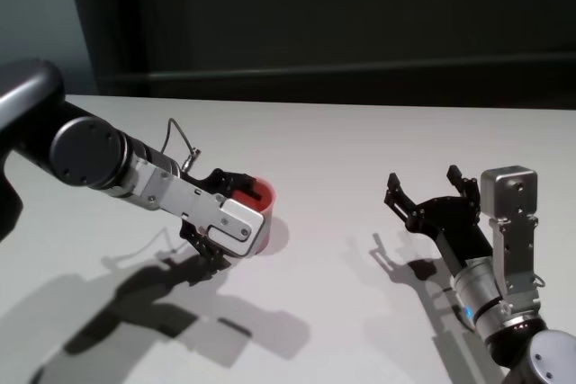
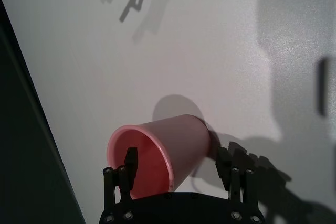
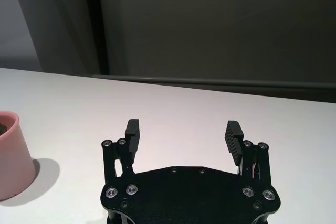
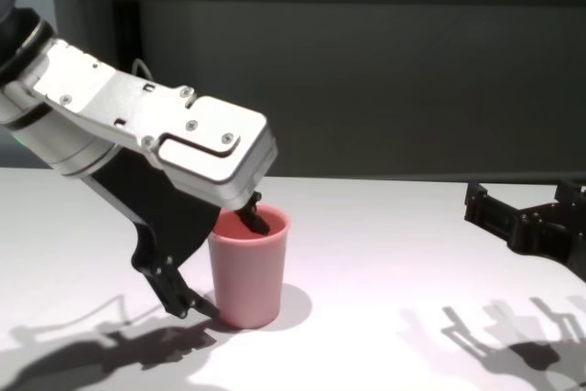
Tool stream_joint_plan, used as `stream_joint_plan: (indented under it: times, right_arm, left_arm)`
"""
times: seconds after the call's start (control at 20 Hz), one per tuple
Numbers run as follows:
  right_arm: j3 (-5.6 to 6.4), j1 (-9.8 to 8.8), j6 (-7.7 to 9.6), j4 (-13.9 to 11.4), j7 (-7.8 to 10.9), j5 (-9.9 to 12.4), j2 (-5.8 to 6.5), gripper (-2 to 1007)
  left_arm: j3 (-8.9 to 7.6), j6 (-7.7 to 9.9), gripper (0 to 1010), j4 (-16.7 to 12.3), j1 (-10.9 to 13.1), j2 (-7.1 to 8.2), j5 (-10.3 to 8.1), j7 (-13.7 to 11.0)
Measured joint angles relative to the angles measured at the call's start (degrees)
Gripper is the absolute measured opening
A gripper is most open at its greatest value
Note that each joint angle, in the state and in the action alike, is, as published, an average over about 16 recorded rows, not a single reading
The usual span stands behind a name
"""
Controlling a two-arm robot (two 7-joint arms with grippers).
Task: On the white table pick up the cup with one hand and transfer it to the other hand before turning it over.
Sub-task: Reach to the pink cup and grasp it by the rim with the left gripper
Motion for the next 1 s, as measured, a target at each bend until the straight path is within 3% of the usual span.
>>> stream_joint_plan:
  times: [0.4, 1.0]
  right_arm:
    - [0.00, 0.00, 0.00, 0.00, 0.00, 0.00, 0.00, 1002]
    - [0.00, 0.00, 0.00, 0.00, 0.00, 0.00, 0.00, 1002]
  left_arm:
    - [0.85, -0.42, 779, 0.69, -0.47, 0.13, -0.24, 1.28]
    - [1.58, -0.54, 355, 0.92, -1.01, 0.67, -1.82, 2.41]
